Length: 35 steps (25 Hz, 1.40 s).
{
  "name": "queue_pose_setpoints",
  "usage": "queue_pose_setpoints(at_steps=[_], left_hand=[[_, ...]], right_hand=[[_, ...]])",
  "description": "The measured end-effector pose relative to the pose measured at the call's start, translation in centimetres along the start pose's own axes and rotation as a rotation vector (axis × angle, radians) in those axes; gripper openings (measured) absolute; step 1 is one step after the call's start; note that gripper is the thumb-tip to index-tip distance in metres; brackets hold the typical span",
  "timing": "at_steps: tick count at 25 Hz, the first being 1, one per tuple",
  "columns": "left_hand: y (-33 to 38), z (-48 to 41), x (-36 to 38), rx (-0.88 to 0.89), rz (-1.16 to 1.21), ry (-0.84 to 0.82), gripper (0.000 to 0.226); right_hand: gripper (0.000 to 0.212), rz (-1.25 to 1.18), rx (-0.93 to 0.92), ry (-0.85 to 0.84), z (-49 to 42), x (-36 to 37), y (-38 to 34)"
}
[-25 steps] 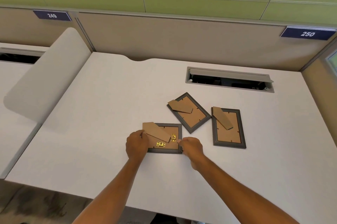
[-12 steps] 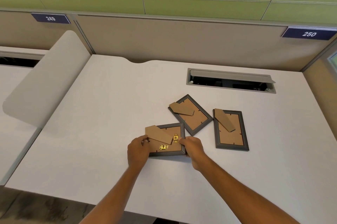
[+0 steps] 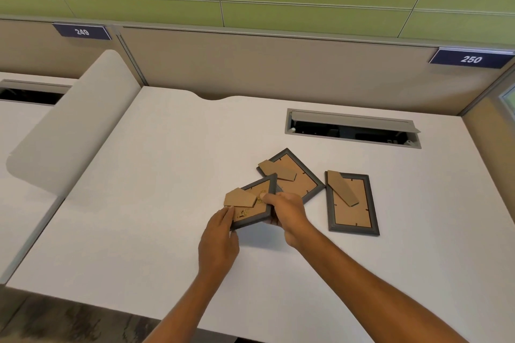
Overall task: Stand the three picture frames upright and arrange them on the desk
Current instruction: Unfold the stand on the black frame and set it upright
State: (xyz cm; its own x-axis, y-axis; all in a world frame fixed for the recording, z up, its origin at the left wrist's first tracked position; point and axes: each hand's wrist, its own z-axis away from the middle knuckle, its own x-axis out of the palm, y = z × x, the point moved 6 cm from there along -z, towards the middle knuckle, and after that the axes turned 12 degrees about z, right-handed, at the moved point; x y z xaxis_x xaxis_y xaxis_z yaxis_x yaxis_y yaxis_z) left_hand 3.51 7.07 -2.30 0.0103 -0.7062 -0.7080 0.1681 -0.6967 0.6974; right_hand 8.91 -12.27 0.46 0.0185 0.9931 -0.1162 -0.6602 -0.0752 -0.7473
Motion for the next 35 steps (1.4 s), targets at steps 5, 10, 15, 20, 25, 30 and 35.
queue_pose_setpoints(at_steps=[5,10,15,20,25,30,35], left_hand=[[2.4,0.2,-1.7,0.068,0.119,0.223,0.036],[1.7,-1.2,-2.7,-0.088,0.329,0.217,0.016],[1.2,-1.8,-2.1,-0.266,0.902,-0.064,0.027],[1.3,-1.5,-2.1,-0.325,1.053,-0.160,0.029],[1.1,-1.1,-2.0,-0.335,1.074,-0.207,0.032],[0.7,-1.2,-1.8,-0.349,1.069,-0.183,0.035],[0.7,-1.5,-2.0,-0.366,1.083,-0.213,0.035]], right_hand=[[0.031,0.029,-0.125,-0.027,1.7,1.0,-2.7],[0.034,0.132,-0.261,-0.068,2.2,-0.1,-5.6],[0.040,0.282,-0.340,0.148,0.4,-4.3,-4.8],[0.060,0.271,-0.197,-0.043,-0.9,-4.0,-2.7],[0.064,0.338,-0.185,-0.086,-1.0,-3.1,-2.1],[0.059,0.418,-0.229,-0.048,-0.8,-2.6,-2.3],[0.053,0.369,-0.182,-0.153,-0.5,-1.2,-2.6]])
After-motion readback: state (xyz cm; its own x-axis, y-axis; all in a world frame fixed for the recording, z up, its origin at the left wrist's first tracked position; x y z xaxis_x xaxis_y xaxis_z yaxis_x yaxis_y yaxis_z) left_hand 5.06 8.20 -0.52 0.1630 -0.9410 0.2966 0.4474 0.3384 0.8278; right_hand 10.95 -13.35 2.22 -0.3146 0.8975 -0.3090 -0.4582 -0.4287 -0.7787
